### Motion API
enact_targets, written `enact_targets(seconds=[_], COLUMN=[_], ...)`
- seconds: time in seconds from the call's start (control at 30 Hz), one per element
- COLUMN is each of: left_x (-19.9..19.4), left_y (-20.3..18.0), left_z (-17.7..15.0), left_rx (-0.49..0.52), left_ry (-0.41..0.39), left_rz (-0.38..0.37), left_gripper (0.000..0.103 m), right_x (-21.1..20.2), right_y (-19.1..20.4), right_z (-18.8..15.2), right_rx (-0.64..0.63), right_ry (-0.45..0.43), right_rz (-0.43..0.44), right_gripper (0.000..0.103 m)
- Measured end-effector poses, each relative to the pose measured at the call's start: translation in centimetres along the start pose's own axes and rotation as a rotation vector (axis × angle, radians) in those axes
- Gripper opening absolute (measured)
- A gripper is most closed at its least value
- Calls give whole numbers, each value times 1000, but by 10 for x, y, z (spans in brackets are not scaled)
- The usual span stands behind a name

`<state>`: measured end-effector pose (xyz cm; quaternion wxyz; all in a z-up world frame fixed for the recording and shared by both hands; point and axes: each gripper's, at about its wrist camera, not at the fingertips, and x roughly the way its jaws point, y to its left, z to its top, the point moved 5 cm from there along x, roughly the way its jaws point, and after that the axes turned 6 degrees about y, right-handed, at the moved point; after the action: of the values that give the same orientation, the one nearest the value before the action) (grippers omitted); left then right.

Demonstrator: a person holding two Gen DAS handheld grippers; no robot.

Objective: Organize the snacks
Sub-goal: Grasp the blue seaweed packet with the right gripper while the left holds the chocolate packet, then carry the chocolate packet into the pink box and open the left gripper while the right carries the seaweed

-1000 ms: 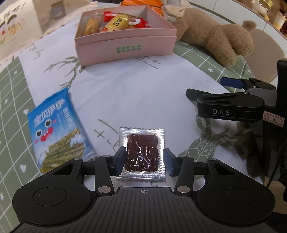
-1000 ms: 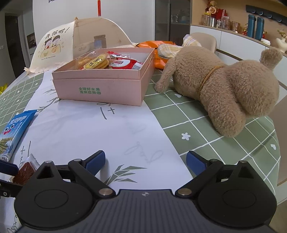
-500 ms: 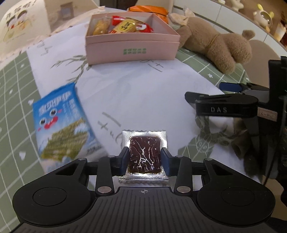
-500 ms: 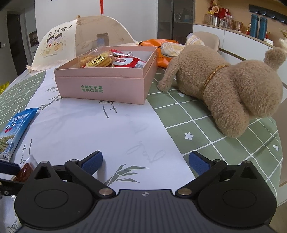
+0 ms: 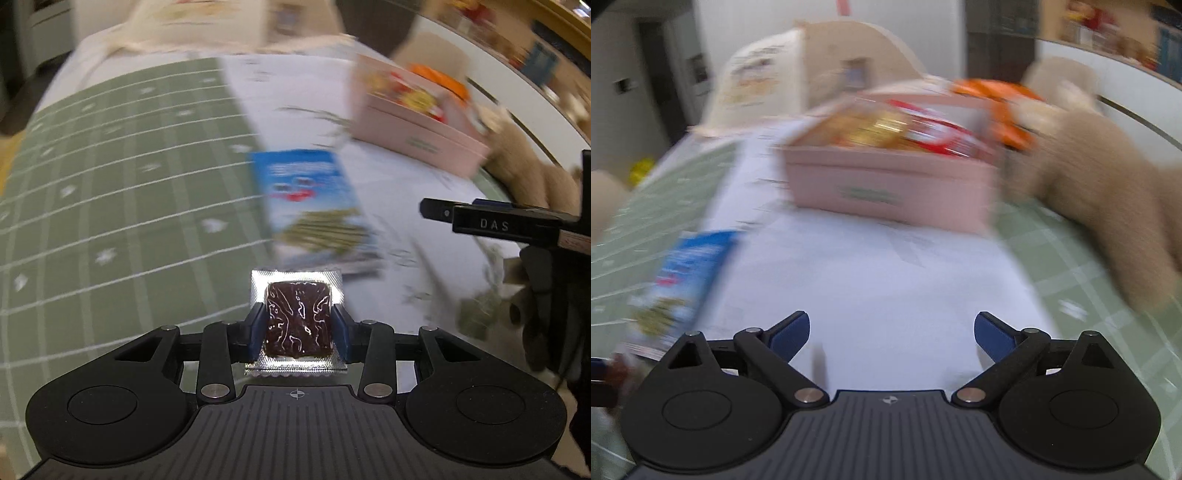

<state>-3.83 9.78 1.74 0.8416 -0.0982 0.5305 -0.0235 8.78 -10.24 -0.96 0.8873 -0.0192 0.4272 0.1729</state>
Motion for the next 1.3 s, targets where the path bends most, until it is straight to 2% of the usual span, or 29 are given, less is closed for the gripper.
enact_targets(seconds=[0.1, 0.23, 0.3, 0.37, 0.43, 0.47, 0.53, 0.67, 0.87, 1.03, 1.3], left_x=[-6, -6, -8, -8, -8, -7, -4, 5, 20, 31, 40], left_y=[22, 43, 48, 49, 47, 45, 38, 15, -25, -51, -57], left_z=[-3, -4, -3, -1, 0, 2, 5, 12, 20, 23, 23], left_rx=[-63, -137, -145, -147, -148, -145, -135, -90, -5, 63, 91], left_ry=[-14, -2, -2, -4, -5, -5, -5, -2, 13, 39, 78], left_rz=[54, 68, 75, 76, 65, 57, 39, -11, -70, -91, -79], left_gripper=[43, 43, 43, 43, 43, 43, 43, 43, 43, 43, 43], right_x=[10, 39, 58, 63, 57, 53, 43, 19, -15, -18, -14], right_y=[57, 119, 142, 158, 160, 156, 141, 98, 28, -7, -22], right_z=[15, 26, 25, 19, 13, 10, 4, -11, -26, -39, -45], right_rx=[-66, -91, -160, -270, -310, -305, -293, -272, -191, -131, -20], right_ry=[29, 105, 145, 117, 89, 93, 99, 103, 104, 100, 92], right_rz=[102, 199, 169, 74, 74, 95, 107, 60, -12, -97, -53], right_gripper=[97, 97, 98, 98, 96, 89, 83, 79, 80, 85, 88])
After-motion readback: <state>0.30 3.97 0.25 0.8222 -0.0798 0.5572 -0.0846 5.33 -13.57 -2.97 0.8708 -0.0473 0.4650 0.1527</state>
